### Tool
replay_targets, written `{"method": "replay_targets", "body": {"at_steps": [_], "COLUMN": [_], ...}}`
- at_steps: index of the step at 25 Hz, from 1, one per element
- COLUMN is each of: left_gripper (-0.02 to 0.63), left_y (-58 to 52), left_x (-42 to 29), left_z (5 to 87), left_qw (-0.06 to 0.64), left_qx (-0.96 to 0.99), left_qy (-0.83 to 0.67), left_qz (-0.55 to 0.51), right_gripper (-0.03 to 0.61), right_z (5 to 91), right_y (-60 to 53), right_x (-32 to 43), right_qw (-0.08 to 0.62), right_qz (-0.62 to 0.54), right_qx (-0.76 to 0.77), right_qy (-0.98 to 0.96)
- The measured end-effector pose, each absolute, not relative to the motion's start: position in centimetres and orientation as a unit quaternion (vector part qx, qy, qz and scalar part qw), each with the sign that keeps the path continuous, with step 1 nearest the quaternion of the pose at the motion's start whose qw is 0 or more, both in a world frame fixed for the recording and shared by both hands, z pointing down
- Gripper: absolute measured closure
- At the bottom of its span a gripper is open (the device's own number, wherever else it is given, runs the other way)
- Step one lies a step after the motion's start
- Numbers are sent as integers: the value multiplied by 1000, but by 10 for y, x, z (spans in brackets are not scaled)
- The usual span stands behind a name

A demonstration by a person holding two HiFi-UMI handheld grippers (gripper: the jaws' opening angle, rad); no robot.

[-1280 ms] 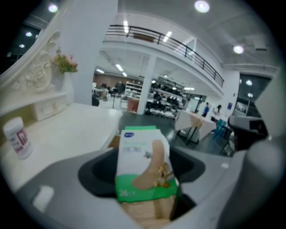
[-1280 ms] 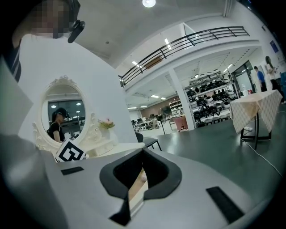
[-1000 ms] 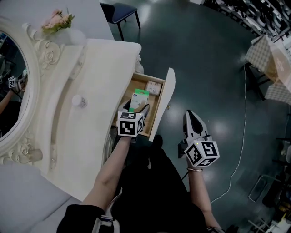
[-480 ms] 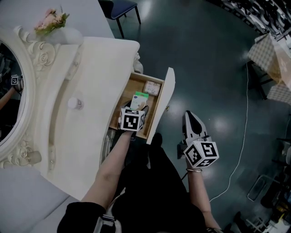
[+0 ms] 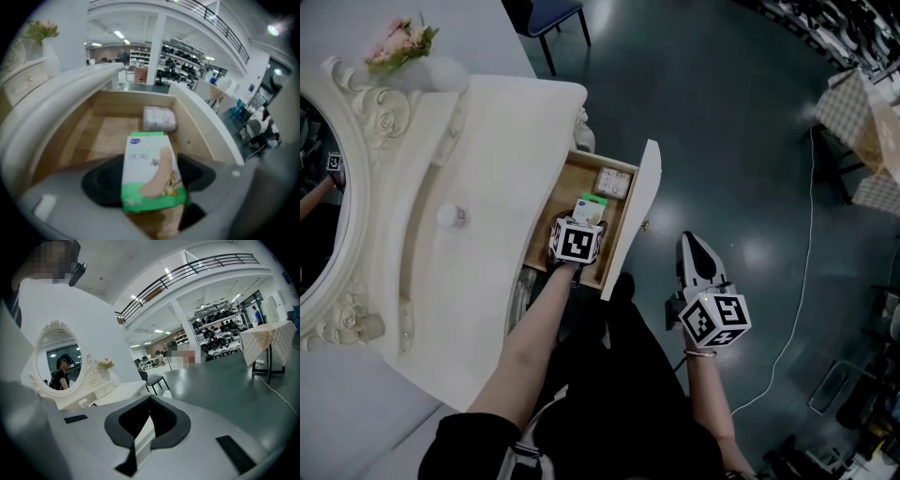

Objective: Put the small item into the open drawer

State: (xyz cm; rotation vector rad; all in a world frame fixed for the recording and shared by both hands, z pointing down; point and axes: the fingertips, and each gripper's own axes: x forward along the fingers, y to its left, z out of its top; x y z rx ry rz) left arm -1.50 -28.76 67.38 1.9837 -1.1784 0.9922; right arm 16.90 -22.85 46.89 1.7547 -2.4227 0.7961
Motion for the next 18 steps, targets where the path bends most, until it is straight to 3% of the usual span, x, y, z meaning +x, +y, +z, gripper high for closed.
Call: {"method": "replay_targets", "body": {"at_steps": [18], "left_gripper": [249], "left_y": [-273], "left_x": [-22], "left_z": [707], "left_qw": [341], "left_qx": [719], "left_qy": [-434], "left_qz": [422], "right_gripper": [574], "right_z": [476], "right_y": [-228], "right_x": [173], "right_qw": [11], "right_qz": [282], "right_qx": [569], "right_qy": [-773]}}
